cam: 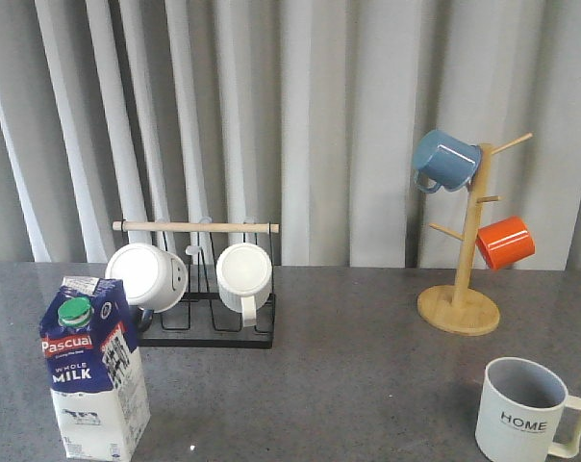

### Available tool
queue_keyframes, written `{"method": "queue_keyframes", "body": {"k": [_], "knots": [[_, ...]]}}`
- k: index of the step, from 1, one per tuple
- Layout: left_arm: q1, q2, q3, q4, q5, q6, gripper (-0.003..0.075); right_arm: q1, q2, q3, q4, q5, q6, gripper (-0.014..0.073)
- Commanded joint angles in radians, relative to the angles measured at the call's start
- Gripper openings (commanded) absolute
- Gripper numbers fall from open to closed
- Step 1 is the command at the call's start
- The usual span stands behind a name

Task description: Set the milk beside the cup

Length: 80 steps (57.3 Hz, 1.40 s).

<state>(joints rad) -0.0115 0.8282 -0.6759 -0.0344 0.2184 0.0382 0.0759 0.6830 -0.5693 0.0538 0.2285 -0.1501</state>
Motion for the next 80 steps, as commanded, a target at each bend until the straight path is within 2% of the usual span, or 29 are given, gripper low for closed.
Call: {"method": "queue_keyframes", "body": {"k": [1, 6, 10, 20, 29, 40, 50, 63, 80], "knots": [[-0.002, -0.002, -0.037, -0.008, -0.069, -0.005, 0.0643, 0.0, 0.026, -0.034, -0.005, -0.078, -0.001, 0.0558], [-0.002, -0.002, -0.037, -0.008, -0.069, -0.005, 0.0613, -0.003, 0.073, -0.023, -0.008, -0.101, -0.002, 0.0558], [-0.002, -0.002, -0.037, -0.008, -0.069, -0.005, 0.0587, -0.026, 0.118, 0.016, 0.003, -0.188, -0.002, 0.0558], [-0.002, -0.002, -0.037, -0.008, -0.069, -0.005, 0.0534, -0.128, 0.241, 0.209, 0.031, -0.581, 0.003, 0.0558], [-0.002, -0.002, -0.037, -0.008, -0.069, -0.005, 0.0508, -0.139, 0.378, 0.302, 0.022, -0.849, -0.002, 0.0558], [-0.002, -0.002, -0.037, -0.008, -0.069, -0.005, 0.0502, -0.139, 0.573, 0.305, -0.054, -0.976, -0.002, 0.0558], [-0.002, -0.002, -0.037, -0.008, -0.069, -0.005, 0.0502, -0.139, 0.687, 0.305, -0.006, -1.138, -0.002, 0.0558], [-0.002, -0.002, -0.037, -0.008, -0.069, -0.005, 0.0502, -0.139, 0.784, 0.305, 0.036, -1.219, -0.006, 0.0558], [-0.002, -0.002, -0.037, -0.008, -0.069, -0.005, 0.0502, -0.14, 0.817, 0.299, 0.079, -1.279, -0.012, 0.0558]]}}
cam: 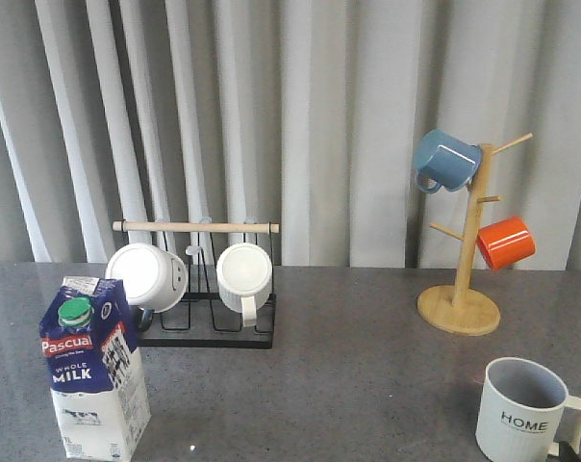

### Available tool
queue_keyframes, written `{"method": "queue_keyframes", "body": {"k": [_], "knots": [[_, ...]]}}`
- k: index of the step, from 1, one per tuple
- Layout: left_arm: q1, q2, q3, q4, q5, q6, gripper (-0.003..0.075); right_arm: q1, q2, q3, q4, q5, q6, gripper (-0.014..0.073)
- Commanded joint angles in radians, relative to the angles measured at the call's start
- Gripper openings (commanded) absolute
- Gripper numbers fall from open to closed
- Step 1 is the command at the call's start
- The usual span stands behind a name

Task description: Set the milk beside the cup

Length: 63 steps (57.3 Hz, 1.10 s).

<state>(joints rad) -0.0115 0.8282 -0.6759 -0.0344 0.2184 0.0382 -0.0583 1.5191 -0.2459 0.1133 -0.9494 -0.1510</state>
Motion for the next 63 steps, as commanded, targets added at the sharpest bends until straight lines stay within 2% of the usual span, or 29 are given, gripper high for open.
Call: {"method": "queue_keyframes", "body": {"k": [1, 9, 46, 56, 63], "knots": [[-0.002, -0.002, -0.037, -0.008, -0.069, -0.005, 0.0502, -0.006, -0.019, -0.024, 0.026, -0.103, -0.011, 0.0558], [-0.002, -0.002, -0.037, -0.008, -0.069, -0.005, 0.0502, -0.006, -0.019, -0.034, 0.079, -0.103, -0.011, 0.0558], [-0.002, -0.002, -0.037, -0.008, -0.069, -0.005, 0.0502, -0.006, 0.115, -0.12, 0.071, -0.112, -0.008, 0.0553], [-0.002, -0.002, -0.037, -0.008, -0.069, -0.005, 0.0502, -0.033, 0.174, -0.179, 0.061, -0.103, 0.008, 0.0514], [-0.002, -0.002, -0.037, -0.008, -0.069, -0.005, 0.0502, -0.081, 0.203, -0.221, 0.024, -0.082, 0.06, 0.043]]}}
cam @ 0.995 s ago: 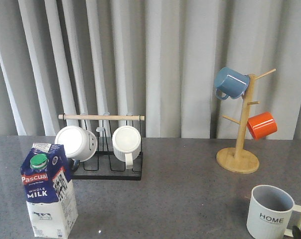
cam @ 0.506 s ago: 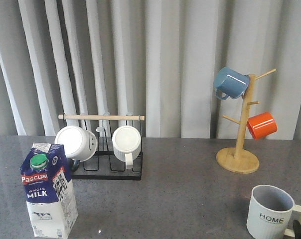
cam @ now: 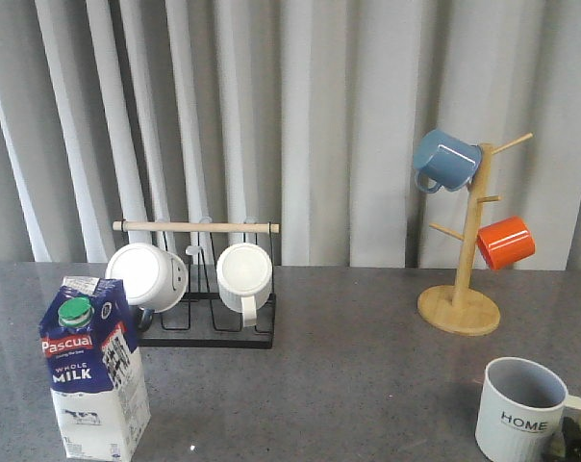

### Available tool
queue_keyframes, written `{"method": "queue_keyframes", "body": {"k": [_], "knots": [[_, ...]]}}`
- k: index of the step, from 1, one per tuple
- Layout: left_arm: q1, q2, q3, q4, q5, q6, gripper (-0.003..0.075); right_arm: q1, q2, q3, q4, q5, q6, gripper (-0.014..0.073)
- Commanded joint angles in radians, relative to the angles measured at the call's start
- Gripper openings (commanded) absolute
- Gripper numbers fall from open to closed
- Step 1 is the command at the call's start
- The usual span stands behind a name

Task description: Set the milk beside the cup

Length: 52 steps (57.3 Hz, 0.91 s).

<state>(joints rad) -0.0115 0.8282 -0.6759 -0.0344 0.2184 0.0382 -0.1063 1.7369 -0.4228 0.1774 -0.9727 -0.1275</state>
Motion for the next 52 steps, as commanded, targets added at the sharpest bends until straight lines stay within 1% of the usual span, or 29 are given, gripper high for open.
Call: {"method": "queue_keyframes", "body": {"k": [1, 2, 7, 8, 10, 11, 12, 15, 18, 22, 28, 33, 38, 43, 48, 52], "knots": [[-0.002, -0.002, -0.037, -0.008, -0.069, -0.005, 0.0502, -0.041, -0.012, -0.051, -0.059, -0.052, 0.045, 0.0399], [-0.002, -0.002, -0.037, -0.008, -0.069, -0.005, 0.0502, -0.046, -0.01, -0.056, -0.074, -0.045, 0.048, 0.0375], [-0.002, -0.002, -0.037, -0.008, -0.069, -0.005, 0.0502, -0.062, -0.009, -0.076, -0.185, -0.018, 0.052, 0.0185], [-0.002, -0.002, -0.037, -0.008, -0.069, -0.005, 0.0502, -0.062, -0.009, -0.08, -0.202, -0.011, 0.052, 0.0132], [-0.002, -0.002, -0.037, -0.008, -0.069, -0.005, 0.0502, -0.062, -0.009, -0.088, -0.244, -0.006, 0.053, 0.0057], [-0.002, -0.002, -0.037, -0.008, -0.069, -0.005, 0.0502, -0.062, -0.009, -0.092, -0.271, -0.003, 0.055, 0.0002], [-0.002, -0.002, -0.037, -0.008, -0.069, -0.005, 0.0502, -0.061, -0.01, -0.096, -0.288, -0.005, 0.06, -0.0015], [-0.002, -0.002, -0.037, -0.008, -0.069, -0.005, 0.0502, -0.054, -0.015, -0.104, -0.333, -0.006, 0.079, -0.0013], [-0.002, -0.002, -0.037, -0.008, -0.069, -0.005, 0.0502, -0.038, -0.028, -0.109, -0.348, -0.007, 0.099, -0.0005], [-0.002, -0.002, -0.037, -0.008, -0.069, -0.005, 0.0502, 0.005, -0.059, -0.112, -0.335, -0.005, 0.139, -0.0002], [-0.002, -0.002, -0.037, -0.008, -0.069, -0.005, 0.0502, 0.098, -0.101, -0.129, -0.284, 0.021, 0.148, -0.0002], [-0.002, -0.002, -0.037, -0.008, -0.069, -0.005, 0.0502, 0.21, -0.12, -0.157, -0.183, 0.051, 0.144, -0.0002], [-0.002, -0.002, -0.037, -0.008, -0.069, -0.005, 0.0502, 0.325, -0.113, -0.194, -0.029, 0.071, 0.134, -0.0002], [-0.002, -0.002, -0.037, -0.008, -0.069, -0.005, 0.0502, 0.422, -0.082, -0.233, 0.128, 0.068, 0.083, -0.0002], [-0.002, -0.002, -0.037, -0.008, -0.069, -0.005, 0.0502, 0.492, -0.04, -0.275, 0.219, 0.068, 0.006, -0.0002], [-0.002, -0.002, -0.037, -0.008, -0.069, -0.005, 0.0502, 0.53, -0.008, -0.296, 0.255, 0.066, -0.037, -0.0002]]}}
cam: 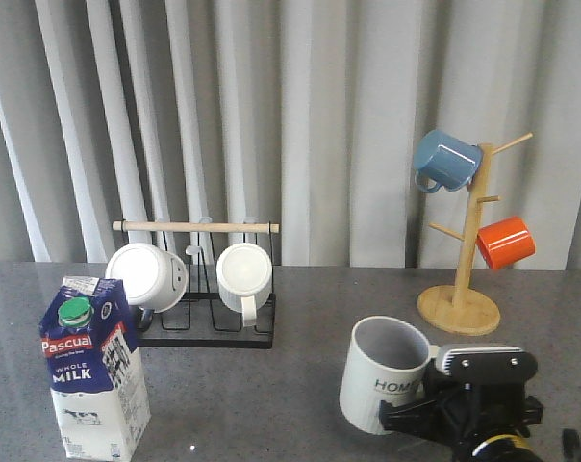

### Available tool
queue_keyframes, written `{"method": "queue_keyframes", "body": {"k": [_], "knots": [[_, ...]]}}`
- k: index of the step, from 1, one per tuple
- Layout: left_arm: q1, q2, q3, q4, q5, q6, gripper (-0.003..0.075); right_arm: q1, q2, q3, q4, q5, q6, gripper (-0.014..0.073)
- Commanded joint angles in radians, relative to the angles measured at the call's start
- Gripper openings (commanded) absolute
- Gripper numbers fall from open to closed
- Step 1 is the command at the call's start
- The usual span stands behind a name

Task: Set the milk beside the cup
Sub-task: 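Grasp the HOME mug handle with the right gripper and slide it toward the table center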

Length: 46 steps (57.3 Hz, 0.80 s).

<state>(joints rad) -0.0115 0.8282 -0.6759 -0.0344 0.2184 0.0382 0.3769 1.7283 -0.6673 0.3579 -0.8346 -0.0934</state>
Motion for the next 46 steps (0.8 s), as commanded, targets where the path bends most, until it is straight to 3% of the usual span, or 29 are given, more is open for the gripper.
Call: {"method": "queue_keyframes", "body": {"k": [1, 19, 46], "knots": [[-0.002, -0.002, -0.037, -0.008, -0.069, -0.005, 0.0502, 0.057, 0.008, -0.054, 0.081, -0.072, -0.08, -0.0002], [-0.002, -0.002, -0.037, -0.008, -0.069, -0.005, 0.0502, 0.088, 0.105, -0.062, 0.098, -0.094, -0.172, 0.0019], [-0.002, -0.002, -0.037, -0.008, -0.069, -0.005, 0.0502, 0.086, 0.088, 0.013, 0.071, -0.161, -0.135, 0.0279]]}}
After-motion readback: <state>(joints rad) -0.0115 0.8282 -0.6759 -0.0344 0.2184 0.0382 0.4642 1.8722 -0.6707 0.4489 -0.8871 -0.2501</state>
